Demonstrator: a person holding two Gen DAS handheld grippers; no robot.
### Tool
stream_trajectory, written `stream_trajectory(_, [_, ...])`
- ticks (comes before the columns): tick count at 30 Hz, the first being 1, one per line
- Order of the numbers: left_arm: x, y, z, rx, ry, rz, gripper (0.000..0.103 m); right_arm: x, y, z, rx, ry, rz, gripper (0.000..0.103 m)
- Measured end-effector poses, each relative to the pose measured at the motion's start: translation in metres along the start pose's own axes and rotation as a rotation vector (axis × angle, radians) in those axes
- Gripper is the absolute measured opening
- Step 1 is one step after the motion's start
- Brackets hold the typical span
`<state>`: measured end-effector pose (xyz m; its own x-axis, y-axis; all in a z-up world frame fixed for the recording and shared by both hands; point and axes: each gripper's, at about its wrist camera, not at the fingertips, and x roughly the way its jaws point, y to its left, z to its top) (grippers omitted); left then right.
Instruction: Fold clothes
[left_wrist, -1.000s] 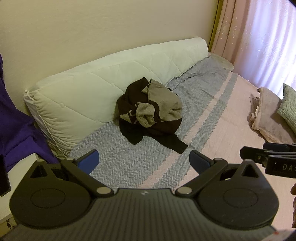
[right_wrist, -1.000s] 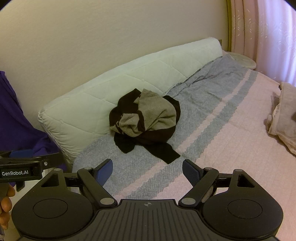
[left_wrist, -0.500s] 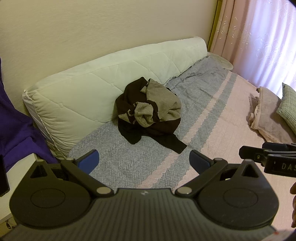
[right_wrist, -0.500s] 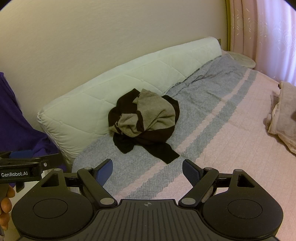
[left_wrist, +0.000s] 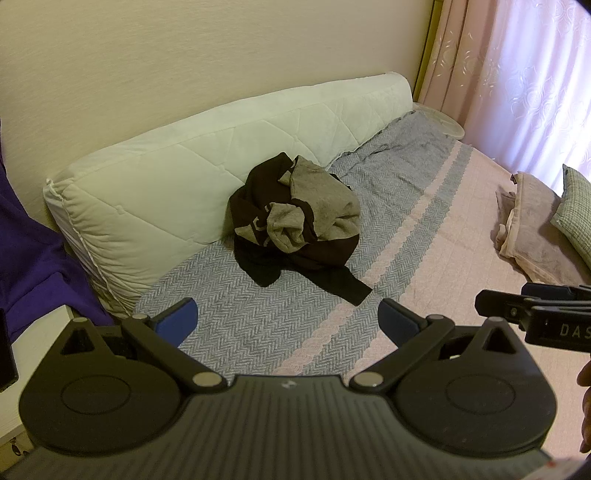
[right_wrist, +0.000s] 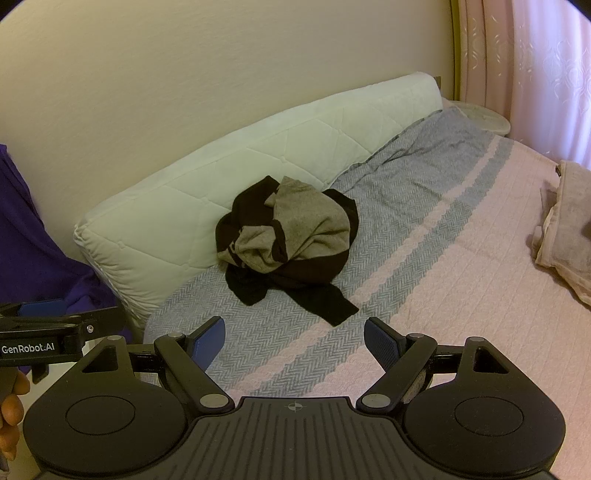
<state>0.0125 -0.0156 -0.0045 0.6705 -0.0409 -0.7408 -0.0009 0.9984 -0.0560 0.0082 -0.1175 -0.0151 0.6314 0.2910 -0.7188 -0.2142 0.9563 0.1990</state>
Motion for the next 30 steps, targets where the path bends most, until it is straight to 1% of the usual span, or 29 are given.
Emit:
stream_trajectory(10, [0.000, -0.003, 0.002, 0.009, 0.003, -0.002, 0.102, 0.001, -0.001, 0.001, 0.002, 0.001, 0.002, 0.080])
stream_trajectory(18, [-0.002, -0.008, 0.000, 0.014, 0.014, 0.001, 0.102, -0.001, -0.010, 0.002, 0.003, 0.011, 0.016, 0.080])
stream_trajectory(25, [-0.008, -0.022, -0.009, 0.008, 0.018, 0.019, 0.102, -0.005, -0.023, -0.002, -0.011, 0.020, 0.045, 0.080])
stream_trajectory(30, [-0.013, -0.035, -0.017, -0.007, 0.021, 0.035, 0.102, -0.014, -0.041, -0.007, -0.016, 0.019, 0.069, 0.080])
